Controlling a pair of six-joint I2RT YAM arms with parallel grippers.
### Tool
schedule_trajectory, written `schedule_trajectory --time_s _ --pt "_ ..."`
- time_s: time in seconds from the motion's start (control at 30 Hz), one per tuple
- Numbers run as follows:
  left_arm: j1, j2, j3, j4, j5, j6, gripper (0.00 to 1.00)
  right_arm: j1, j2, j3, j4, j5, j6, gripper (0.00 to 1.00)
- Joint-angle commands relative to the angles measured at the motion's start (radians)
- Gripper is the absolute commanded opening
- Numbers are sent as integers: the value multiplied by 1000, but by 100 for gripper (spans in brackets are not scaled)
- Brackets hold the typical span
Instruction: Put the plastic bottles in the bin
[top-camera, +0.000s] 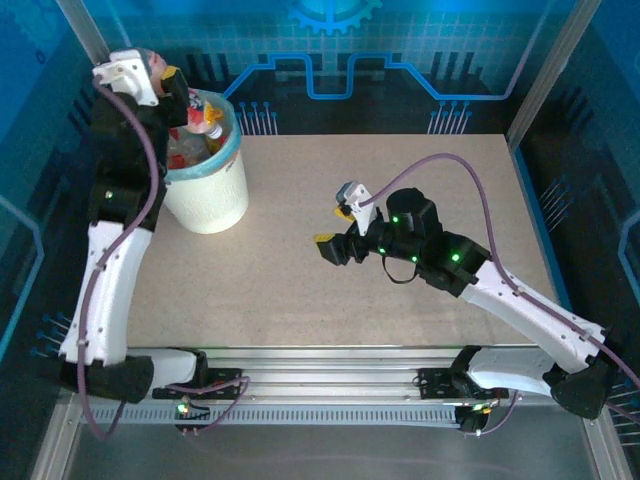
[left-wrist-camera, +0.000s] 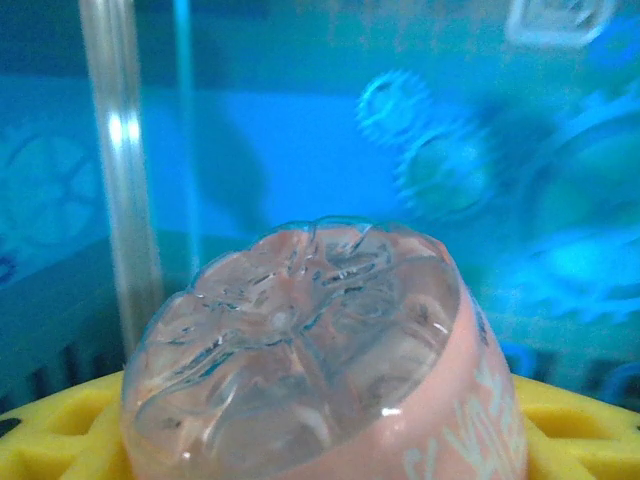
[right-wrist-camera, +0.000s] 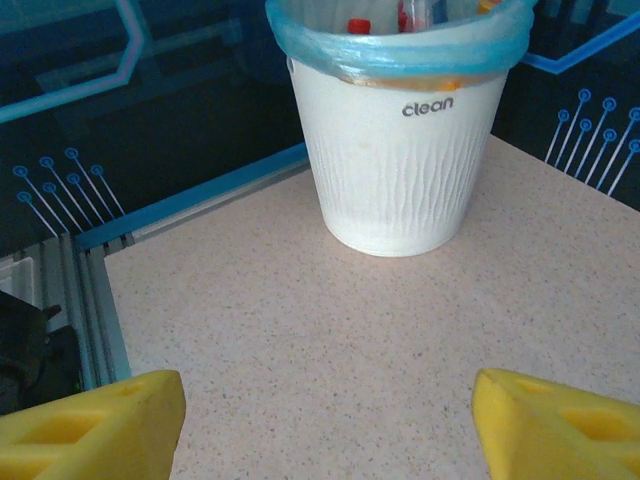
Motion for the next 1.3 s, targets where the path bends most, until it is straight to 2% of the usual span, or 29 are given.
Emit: schedule_trajectory --time_s 0.0,0.13,0.23,0.33,0.53,0.63,0.73,0.83,0.93,1.13,1.27 --pt "78 25 -45 18 -107 121 43 16 -25 13 -40 37 -12 77" --pt "212 17 -156 51 -78 53 43 17 -20 19 -70 41 -25 77" --pt "277 -4 -280 141 32 6 43 15 -10 21 -86 50 -34 77" --pt "280 -10 -360 200 138 35 44 17 5 18 -85 49 -31 77" --pt "280 27 -381 214 110 76 45 33 28 20 -86 45 -21 77" --pt "281 38 -384 187 209 73 53 41 31 13 -96 63 -26 77" --pt "282 32 -388 173 305 12 61 43 36 7 -100 70 -24 77" --pt "283 24 -355 137 343 -31 74 47 37 6 -101 69 -21 77" --pt "283 6 -316 108 333 -50 88 49 35 12 -105 66 -21 77" --pt "283 3 -202 33 269 -35 87 51 44 17 -97 80 -23 77" --pt "286 55 -122 -62 229 -35 75 52 65 23 -91 67 -20 77"
